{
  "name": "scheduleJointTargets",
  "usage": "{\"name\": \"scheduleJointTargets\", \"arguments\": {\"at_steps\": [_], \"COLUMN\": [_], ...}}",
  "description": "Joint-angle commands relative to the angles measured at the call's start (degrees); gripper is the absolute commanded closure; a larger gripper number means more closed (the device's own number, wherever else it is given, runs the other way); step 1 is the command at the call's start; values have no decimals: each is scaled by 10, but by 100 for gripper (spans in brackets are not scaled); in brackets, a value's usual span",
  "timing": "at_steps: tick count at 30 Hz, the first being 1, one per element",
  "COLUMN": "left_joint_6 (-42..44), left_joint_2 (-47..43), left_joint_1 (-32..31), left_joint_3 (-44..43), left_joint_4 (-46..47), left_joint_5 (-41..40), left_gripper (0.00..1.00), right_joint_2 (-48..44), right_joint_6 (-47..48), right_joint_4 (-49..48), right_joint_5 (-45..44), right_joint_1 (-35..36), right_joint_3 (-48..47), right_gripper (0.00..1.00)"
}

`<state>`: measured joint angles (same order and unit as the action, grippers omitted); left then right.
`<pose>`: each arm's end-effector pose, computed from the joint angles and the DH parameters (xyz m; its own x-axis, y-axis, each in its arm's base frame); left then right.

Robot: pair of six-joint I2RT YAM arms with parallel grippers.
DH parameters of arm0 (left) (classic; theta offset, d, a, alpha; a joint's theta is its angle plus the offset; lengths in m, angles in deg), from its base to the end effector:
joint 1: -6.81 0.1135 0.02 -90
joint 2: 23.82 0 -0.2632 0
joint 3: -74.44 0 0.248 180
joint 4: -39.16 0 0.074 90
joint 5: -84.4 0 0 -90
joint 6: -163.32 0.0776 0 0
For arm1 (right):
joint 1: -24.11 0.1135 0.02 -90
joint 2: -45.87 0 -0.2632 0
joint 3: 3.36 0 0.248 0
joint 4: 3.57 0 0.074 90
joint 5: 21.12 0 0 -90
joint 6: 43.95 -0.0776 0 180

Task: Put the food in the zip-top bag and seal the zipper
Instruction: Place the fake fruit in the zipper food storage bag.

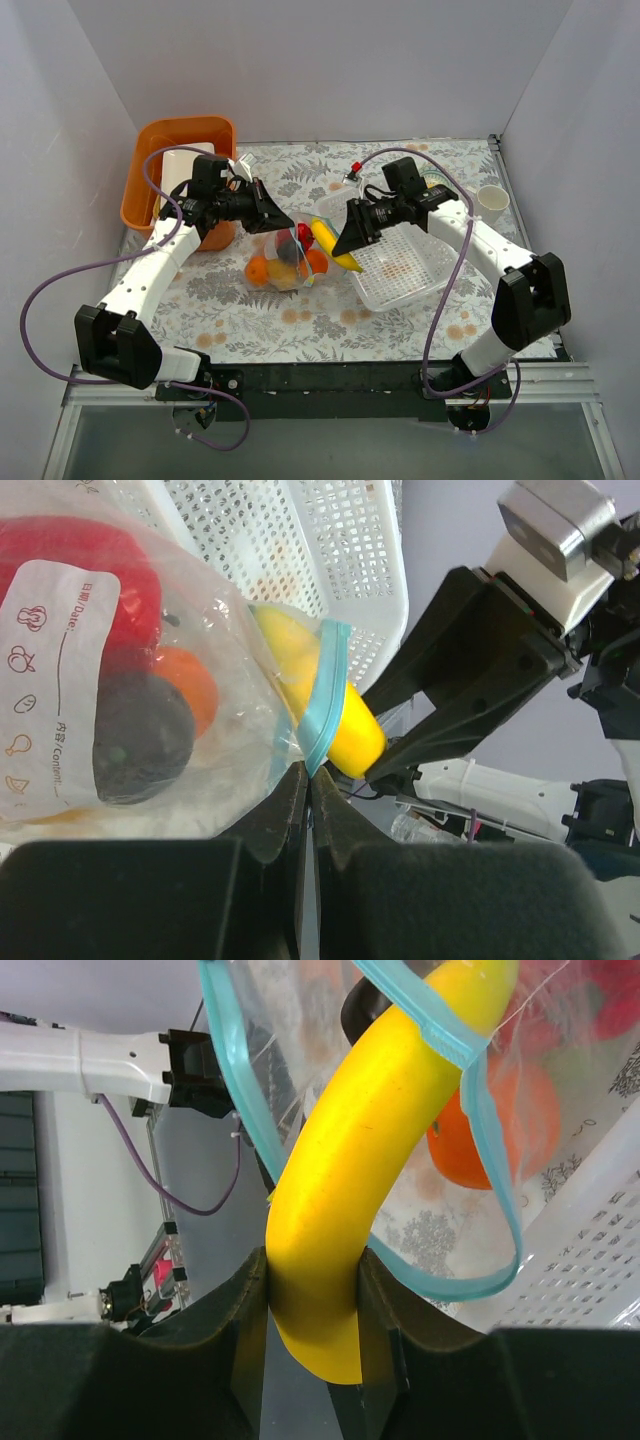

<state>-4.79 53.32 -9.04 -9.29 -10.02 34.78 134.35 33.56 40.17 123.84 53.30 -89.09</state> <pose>0.2804 -0.1319 0.3085 -0.7867 -0.5515 0.2773 -0.4997 0.3050 -0.8108 0.2679 0.2224 0.2787 -0.7852 -0.2964 -0.5438 -0.6169 0.2975 0.7286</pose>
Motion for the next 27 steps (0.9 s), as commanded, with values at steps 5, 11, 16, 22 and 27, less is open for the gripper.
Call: {"name": "scheduleJointTargets", "arguments": {"at_steps": [5,11,16,22,27], "left_joint_6": [20,21,20,16,9], "left_joint_2": [-23,-23,-26,-30,-31], "left_joint_1": [0,0,-1,0,0], "left_joint_3": [1,3,9,14,14], "left_joint_4": [-2,-3,-3,-4,-3], "left_joint_5": [34,40,47,53,53], "left_gripper": [100,100,100,100,100], "right_joint_2": [50,85,112,114,119], "right_joint_6": [-6,-31,-64,-144,-175], "right_joint_4": [35,42,50,-1,-21], "right_joint_5": [-29,-59,-119,-215,-272], "right_joint_1": [19,42,61,95,127], "right_joint_3": [-83,-128,-156,-161,-176], "right_gripper": [83,86,87,88,88]}}
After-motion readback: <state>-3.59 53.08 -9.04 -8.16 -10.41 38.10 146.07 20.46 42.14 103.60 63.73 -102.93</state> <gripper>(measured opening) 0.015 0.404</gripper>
